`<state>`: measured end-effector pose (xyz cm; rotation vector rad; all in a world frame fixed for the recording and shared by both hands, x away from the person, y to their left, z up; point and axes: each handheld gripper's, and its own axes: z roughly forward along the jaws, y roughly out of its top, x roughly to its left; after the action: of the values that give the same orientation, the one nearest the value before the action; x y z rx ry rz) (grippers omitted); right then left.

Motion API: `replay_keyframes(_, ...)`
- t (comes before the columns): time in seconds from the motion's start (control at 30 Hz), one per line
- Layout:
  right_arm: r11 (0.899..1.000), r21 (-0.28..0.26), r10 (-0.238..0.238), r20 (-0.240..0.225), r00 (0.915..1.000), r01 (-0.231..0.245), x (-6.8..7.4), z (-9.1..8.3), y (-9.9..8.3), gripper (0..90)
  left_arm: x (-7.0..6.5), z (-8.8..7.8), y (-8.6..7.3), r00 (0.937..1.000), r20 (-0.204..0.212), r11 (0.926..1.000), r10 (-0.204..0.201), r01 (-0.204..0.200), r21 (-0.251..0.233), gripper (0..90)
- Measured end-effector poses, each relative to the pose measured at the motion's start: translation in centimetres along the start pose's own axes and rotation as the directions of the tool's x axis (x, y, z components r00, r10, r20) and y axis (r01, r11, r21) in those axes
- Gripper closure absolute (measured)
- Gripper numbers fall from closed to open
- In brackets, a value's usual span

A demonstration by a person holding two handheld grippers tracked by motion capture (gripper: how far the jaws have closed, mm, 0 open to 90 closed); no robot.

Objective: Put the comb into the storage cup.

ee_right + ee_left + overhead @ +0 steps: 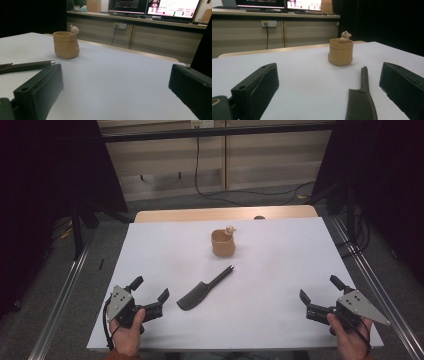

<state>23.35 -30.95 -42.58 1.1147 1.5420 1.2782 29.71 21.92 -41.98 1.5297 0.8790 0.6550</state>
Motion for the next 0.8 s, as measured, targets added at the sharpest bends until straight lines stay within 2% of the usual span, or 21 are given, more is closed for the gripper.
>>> replay_keyframes(0.17, 1.0, 0.008, -0.001, -0.011, 0.9999, 0.001, 0.0, 0.01, -0.02, 0.0, -0.01, 0.08, 0.03, 0.9997, 0.025, 1.0, 0.006, -0.007, 0.007, 2.5)
replay_keyframes(0.23, 1.0, 0.009, 0.004, -0.02, 0.9998, -0.004, 0.03, 0.1, -0.06, 0.0, 0.0, 0.15, 0.04, 0.9993, 0.037, 1.0, -0.003, 0.003, 0.009, 2.6)
replay_keyframes(0.37, 1.0, 0.009, 0.008, -0.03, 0.9995, -0.008, 0.02, 0.23, -0.13, 0.0, 0.01, 0.33, 0.13, 0.9985, 0.055, 0.9995, 0.004, -0.006, 0.029, 3.1)
replay_keyframes(0.43, 1.0, 0.009, 0.006, -0.031, 0.9995, -0.005, 0.0, 0.24, -0.14, 0.0, 0.06, 0.4, 0.2, 0.9955, 0.094, 0.9989, -0.003, -0.002, 0.047, 4.2)
replay_keyframes(0.47, 1.0, 0.011, 0.009, -0.033, 0.9994, -0.009, 0.01, 0.23, -0.14, 0.0, 0.05, 0.47, 0.26, 0.9938, 0.111, 0.9983, 0.014, -0.02, 0.054, 3.9)
replay_keyframes(0.67, 1.0, 0.008, 0.008, -0.036, 0.9993, -0.007, 0.13, 0.19, -0.1, 0.0, -0.08, 0.67, 0.45, 0.9951, 0.099, 0.9978, 0.005, -0.012, 0.065, 4.1)
replay_keyframes(0.77, 1.0, 0.009, 0.009, -0.041, 0.9991, -0.009, 0.17, 0.09, -0.08, 0.0, -0.18, 0.69, 0.58, 0.9939, 0.11, 0.9977, 0.004, -0.012, 0.067, 4.5)
replay_keyframes(0.8, 1.0, 0.008, 0.009, -0.043, 0.9991, -0.009, 0.17, 0.1, -0.08, 0.0, -0.24, 0.82, 0.69, 0.9915, 0.13, 0.997, -0.006, -0.005, 0.077, 4.5)
